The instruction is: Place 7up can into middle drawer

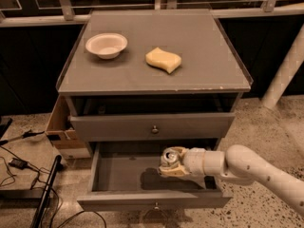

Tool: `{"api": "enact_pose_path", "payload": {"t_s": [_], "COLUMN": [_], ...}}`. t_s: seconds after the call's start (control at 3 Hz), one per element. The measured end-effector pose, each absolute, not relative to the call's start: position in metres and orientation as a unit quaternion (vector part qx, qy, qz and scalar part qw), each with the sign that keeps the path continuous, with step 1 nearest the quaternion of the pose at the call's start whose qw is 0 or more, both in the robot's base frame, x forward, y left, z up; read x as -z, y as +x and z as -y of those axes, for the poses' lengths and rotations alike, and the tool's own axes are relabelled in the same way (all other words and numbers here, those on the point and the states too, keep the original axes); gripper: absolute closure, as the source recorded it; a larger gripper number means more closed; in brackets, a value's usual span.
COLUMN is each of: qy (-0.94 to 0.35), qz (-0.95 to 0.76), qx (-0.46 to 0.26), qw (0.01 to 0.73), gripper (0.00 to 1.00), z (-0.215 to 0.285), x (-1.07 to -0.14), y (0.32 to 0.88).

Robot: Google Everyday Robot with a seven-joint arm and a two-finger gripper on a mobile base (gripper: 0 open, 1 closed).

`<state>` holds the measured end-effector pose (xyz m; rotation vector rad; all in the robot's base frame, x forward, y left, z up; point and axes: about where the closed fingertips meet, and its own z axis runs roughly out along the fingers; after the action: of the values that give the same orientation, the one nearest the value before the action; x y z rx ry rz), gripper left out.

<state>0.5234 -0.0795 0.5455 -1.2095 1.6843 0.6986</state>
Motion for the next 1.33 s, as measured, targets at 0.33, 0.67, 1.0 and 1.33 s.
{"api": "enact_pose_path", "payload": {"t_s": [0.33,0.67,1.0,1.33], "qy": [-0.489,-0.489,-0.497,-0.512], "qz": [-0.675,-0.675,-0.674,-0.667], "qx": [-0.298,-0.298,-0.289,-0.277], "qw": [0.465,0.465,0.465,0.464], "gripper": [1.0,1.0,1.0,1.0], "z": [0.07,0.07,0.072,0.072], "x": [-0.5,-0.5,-0.484,-0.456], "y": [0.528,0.528,0.534,0.548]}}
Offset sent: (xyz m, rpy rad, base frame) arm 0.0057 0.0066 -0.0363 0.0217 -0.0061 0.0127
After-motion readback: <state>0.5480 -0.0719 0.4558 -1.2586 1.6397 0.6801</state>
